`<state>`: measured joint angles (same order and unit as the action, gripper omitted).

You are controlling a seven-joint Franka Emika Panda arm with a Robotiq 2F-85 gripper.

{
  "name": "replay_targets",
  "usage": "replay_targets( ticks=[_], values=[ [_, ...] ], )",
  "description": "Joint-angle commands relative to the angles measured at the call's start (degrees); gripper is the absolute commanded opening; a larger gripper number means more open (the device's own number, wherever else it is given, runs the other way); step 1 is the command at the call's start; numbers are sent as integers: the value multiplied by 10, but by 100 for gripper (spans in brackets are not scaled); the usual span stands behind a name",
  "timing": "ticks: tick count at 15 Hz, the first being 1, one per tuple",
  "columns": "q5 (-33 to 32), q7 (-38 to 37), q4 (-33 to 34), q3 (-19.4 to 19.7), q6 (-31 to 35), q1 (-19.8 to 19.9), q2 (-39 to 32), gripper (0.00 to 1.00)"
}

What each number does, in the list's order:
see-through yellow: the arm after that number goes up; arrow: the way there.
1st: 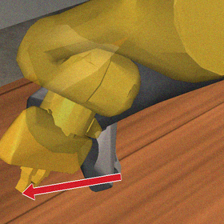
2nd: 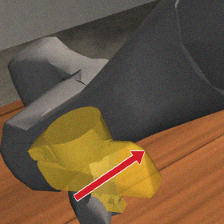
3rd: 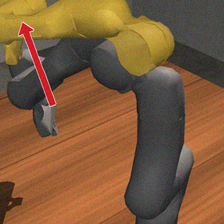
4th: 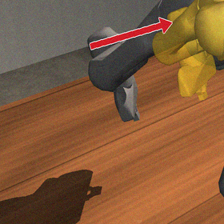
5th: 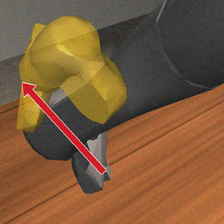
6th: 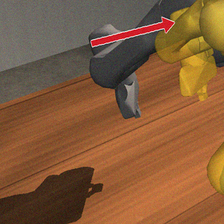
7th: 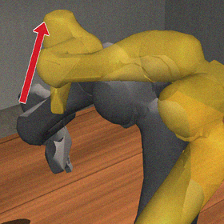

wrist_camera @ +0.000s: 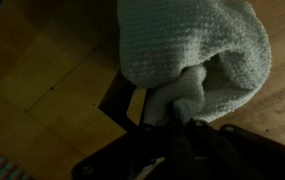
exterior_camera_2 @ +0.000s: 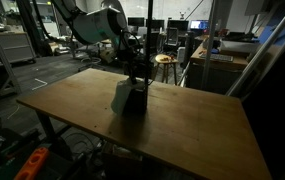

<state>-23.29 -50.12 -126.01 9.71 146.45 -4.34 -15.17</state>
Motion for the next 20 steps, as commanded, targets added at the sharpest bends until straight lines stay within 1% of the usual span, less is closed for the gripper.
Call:
replay_targets(
  ticks=[1,8,14,16,17,18,20],
  values=[
    [12,8,-9,-3,-6,2,-2,5],
    [31,19,-24,-14,-2,-1,-23,4],
    [80,59,-31,-27,2,3,-30,5],
    [125,105,-35,-42,6,13,-31,5],
    [167,152,-38,-60,12,25,-31,5],
    [195,180,-39,-68,13,28,-32,5],
    [285,271,-35,-102,11,45,-34,5]
  ],
)
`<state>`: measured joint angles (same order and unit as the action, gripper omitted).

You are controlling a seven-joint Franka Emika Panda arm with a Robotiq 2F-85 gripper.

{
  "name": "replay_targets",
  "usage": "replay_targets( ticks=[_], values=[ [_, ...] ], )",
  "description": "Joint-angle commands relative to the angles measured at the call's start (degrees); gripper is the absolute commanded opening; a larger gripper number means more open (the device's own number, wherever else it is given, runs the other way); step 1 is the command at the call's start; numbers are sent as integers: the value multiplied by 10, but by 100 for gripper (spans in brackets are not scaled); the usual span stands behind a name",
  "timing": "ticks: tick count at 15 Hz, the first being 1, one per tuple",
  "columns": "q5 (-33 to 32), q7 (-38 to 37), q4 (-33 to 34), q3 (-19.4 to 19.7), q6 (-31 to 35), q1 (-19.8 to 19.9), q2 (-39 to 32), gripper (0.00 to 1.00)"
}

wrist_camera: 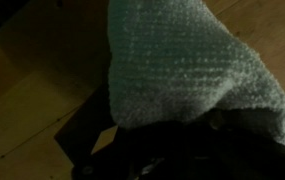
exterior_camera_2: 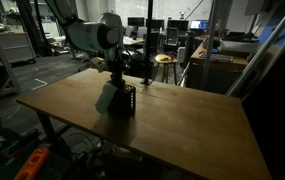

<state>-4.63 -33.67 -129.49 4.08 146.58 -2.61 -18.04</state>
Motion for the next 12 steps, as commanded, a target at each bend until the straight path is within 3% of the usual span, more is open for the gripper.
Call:
replay_targets(
  ticks=[1,5,10,11,12],
  values=[
    [133,139,4,-56,3,30,-7,5],
    [233,241,16,-92,-17,42,-12,5],
    [264,276,15,-91,-32,41,-11,6],
    [261,272,11,-87,-29,40,-3,30],
    [258,269,9,-84,-26,41,4,31]
  ],
)
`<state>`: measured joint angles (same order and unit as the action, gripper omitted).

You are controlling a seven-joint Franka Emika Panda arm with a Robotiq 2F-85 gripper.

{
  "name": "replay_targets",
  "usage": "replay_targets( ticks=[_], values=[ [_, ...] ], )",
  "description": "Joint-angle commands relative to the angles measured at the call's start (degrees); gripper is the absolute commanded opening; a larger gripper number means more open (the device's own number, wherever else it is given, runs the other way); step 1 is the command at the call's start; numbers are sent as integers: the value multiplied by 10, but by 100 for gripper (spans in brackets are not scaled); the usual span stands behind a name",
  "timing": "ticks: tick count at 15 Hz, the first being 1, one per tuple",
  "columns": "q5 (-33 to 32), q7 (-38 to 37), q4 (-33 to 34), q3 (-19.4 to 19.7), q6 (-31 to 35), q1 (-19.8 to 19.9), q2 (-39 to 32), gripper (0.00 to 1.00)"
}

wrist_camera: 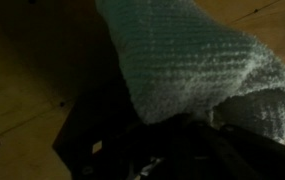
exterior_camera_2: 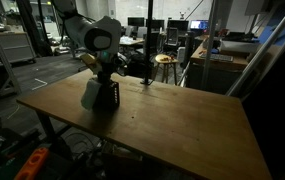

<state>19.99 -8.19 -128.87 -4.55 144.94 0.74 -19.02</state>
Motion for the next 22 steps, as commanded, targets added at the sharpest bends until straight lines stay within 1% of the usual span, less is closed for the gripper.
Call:
replay_targets(
  ticks=[1,4,7,10,14,16,22],
  values=[
    [9,12,-1,6,-7,8,23,32],
    [-3,4,-8,20,-5,9,53,53],
    [-15,-4,-13,35,-6,9,85,77],
    [-21,-7,-18,45,-5,8,112,99],
    [-6,1,-41,48,-1,9,144,100],
    [9,7,-63,45,0,9,163,100],
    [89,21,-141,28,8,-6,217,100]
  ],
)
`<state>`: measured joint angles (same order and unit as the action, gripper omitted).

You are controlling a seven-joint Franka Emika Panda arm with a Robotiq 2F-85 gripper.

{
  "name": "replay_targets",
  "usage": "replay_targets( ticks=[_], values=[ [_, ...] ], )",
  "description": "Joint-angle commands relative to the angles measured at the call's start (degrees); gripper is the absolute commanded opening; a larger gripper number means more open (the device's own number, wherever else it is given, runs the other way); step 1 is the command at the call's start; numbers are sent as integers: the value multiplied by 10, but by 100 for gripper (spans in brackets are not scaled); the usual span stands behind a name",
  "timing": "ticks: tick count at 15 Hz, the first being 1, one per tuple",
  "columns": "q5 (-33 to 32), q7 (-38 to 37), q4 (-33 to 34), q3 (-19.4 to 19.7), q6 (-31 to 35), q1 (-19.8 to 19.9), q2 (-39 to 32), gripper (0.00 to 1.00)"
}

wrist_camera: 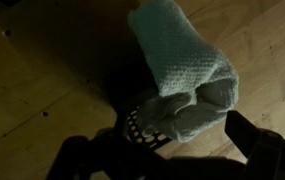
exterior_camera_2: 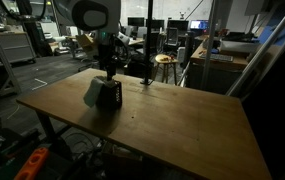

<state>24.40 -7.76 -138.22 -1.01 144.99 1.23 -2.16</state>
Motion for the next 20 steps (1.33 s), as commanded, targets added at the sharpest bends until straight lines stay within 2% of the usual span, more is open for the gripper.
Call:
replay_targets(
  ticks=[1,6,14,20],
  values=[
    [63,21,-58,-11,10,-15,56,100],
    [124,58,-92,-18,32,-38,73,100],
    [192,222,-133,-23,145,-60,46,100],
    [273,316,-145,-38,177,-77,25,100]
  ],
)
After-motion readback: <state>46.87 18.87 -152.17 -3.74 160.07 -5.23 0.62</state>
